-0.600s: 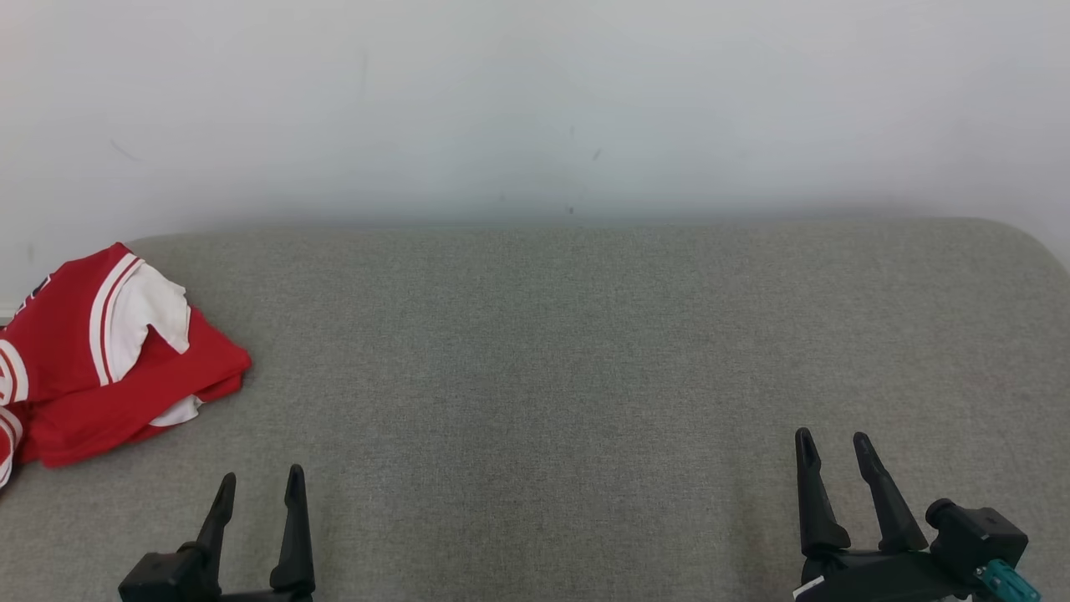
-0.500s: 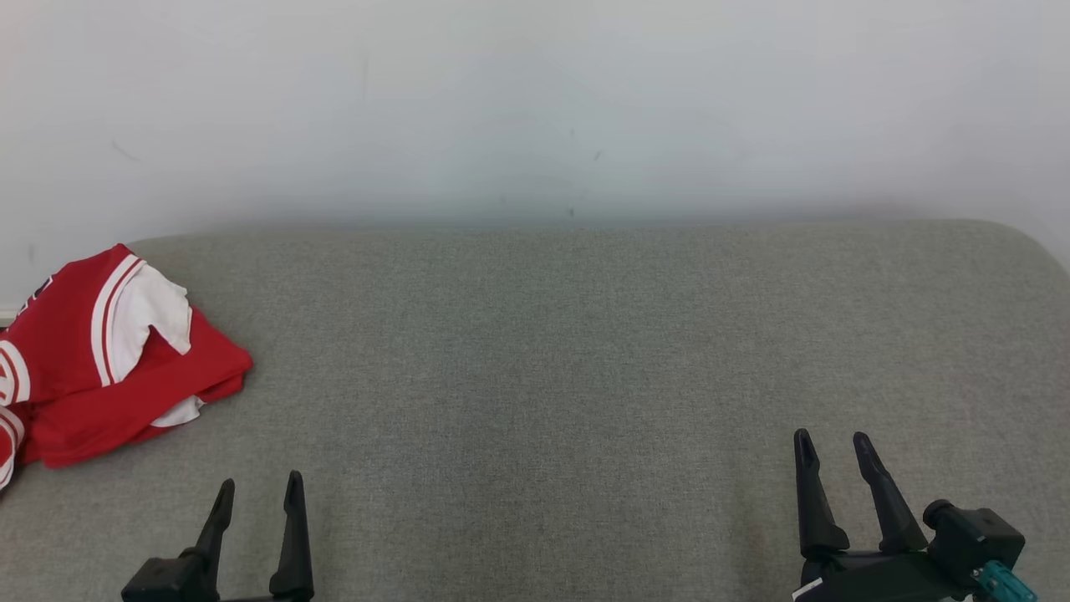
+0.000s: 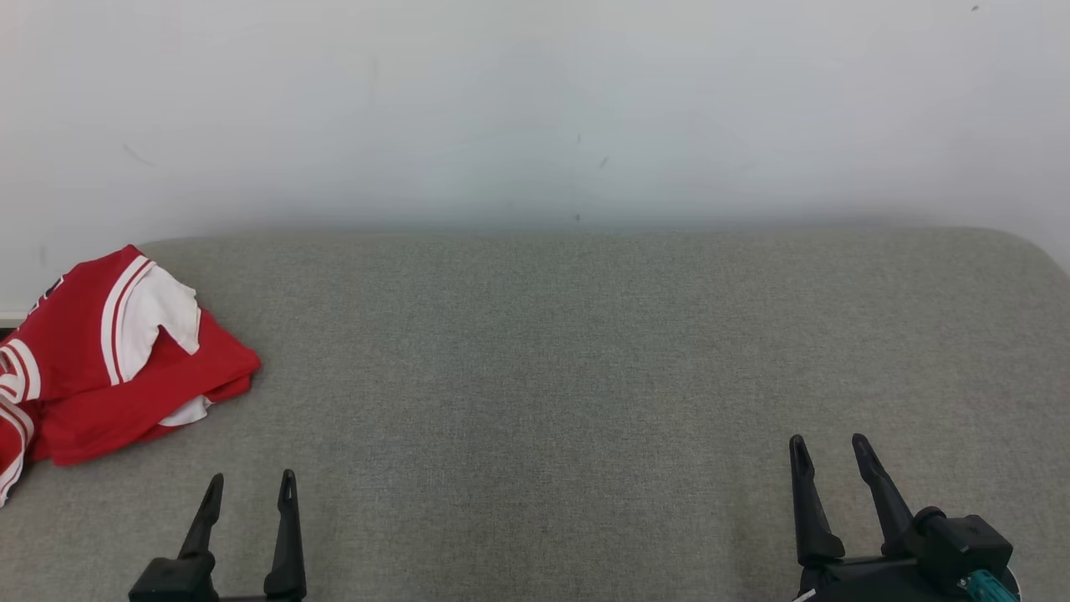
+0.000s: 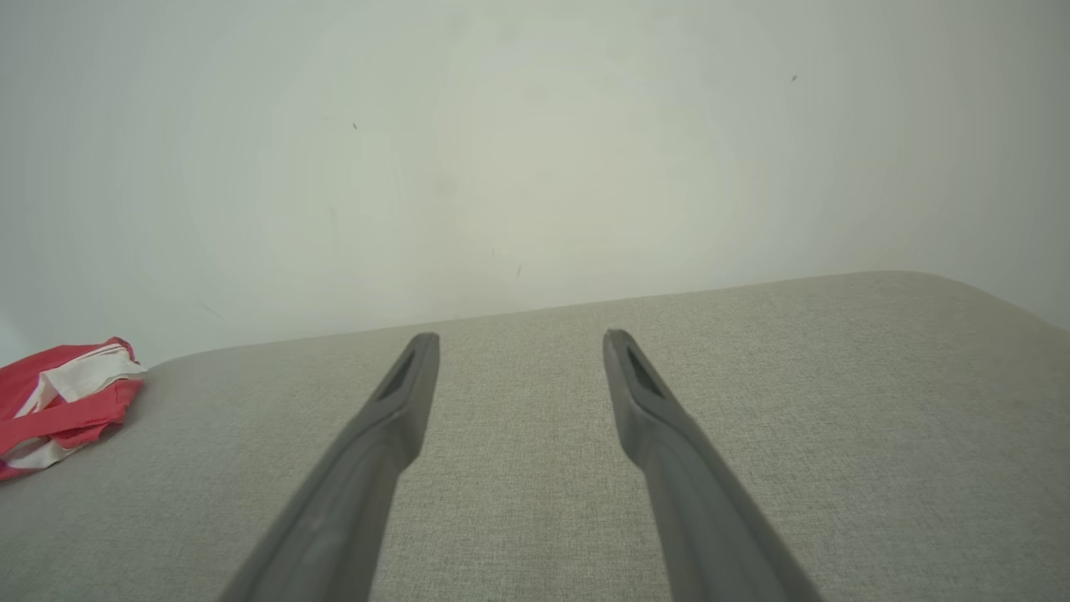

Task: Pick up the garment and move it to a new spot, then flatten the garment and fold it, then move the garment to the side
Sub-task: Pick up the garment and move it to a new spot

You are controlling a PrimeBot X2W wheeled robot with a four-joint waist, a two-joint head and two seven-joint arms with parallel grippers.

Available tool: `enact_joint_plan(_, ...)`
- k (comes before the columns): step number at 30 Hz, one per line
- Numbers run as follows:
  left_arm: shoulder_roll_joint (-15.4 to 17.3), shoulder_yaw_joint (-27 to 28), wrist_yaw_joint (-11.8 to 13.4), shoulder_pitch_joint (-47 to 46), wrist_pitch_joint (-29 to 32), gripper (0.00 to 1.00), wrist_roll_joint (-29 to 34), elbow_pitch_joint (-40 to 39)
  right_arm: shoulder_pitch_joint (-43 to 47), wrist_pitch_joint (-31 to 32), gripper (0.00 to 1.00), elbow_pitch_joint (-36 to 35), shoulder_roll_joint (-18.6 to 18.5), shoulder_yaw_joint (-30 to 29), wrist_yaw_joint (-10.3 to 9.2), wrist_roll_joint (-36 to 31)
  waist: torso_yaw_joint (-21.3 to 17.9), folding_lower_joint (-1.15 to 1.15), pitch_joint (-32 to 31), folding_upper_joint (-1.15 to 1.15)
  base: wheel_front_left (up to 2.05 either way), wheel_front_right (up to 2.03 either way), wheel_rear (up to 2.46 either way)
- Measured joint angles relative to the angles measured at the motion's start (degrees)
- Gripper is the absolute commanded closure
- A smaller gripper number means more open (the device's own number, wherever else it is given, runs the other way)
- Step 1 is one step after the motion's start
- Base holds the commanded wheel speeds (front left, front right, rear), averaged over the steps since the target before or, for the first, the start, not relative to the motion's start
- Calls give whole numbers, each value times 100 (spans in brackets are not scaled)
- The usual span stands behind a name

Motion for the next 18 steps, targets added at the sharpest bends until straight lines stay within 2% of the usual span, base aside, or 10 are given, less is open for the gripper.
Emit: enact_joint_plan(18,13,-22,177,168,344,0,382,-558,121,153,0,-315,-4,-81,1,-363,21,0,-59,0,0,0,0)
